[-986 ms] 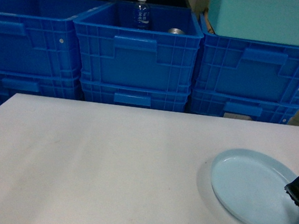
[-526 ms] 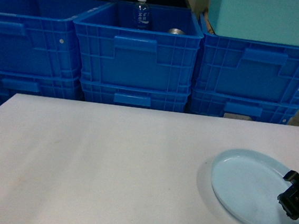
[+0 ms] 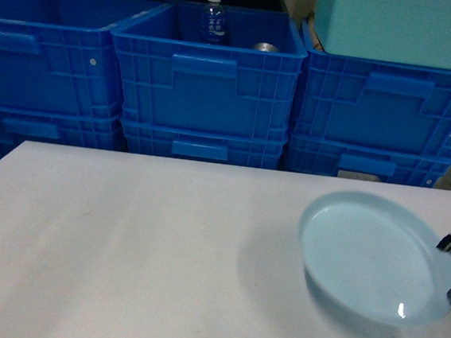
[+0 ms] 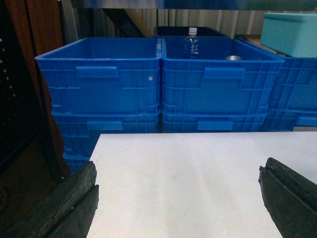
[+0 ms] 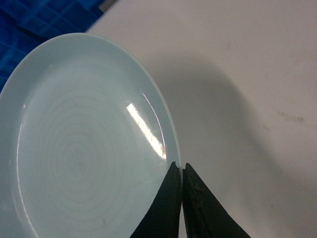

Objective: Place blue tray on left shelf second layer neatly

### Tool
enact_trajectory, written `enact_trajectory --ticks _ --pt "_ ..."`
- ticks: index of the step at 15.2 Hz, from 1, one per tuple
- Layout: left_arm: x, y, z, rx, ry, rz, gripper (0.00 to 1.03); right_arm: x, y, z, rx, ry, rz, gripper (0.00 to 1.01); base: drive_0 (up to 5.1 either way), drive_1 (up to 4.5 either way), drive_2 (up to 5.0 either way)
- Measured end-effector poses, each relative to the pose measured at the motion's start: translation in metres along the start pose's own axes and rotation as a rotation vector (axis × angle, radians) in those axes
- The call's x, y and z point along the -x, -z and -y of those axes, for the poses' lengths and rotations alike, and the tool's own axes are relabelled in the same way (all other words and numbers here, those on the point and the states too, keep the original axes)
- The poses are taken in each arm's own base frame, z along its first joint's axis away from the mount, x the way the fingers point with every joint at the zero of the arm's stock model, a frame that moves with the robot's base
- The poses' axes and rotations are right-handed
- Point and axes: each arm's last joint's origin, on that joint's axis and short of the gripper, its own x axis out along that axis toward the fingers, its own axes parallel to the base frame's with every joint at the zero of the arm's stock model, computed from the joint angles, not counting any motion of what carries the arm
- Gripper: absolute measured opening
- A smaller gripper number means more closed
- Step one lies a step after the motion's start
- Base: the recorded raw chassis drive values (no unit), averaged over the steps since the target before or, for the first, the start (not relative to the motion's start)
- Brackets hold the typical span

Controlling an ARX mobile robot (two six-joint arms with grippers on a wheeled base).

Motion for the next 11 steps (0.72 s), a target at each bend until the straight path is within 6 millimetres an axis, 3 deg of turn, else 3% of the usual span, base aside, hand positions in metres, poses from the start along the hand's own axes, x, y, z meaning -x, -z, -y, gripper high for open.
enact_trajectory --ticks 2,8,11 --pt "0.0 0.0 0.0 0.0 0.0 0.0 0.98 0.083 -0.054 -0.04 0.478 -0.198 0.182 0.02 0.0 0.0 0.0" --pt "0.0 0.0 0.0 0.0 0.0 0.0 0.98 0.157 -0.074 -0.025 0.695 -0.26 0.39 0.02 0.0 0.0 0.0" --pt "0.0 0.0 0.0 0.0 0.0 0.0 0.98 0.163 -0.081 -0.023 0.713 -0.292 0.438 0.02 0.0 0.0 0.0"
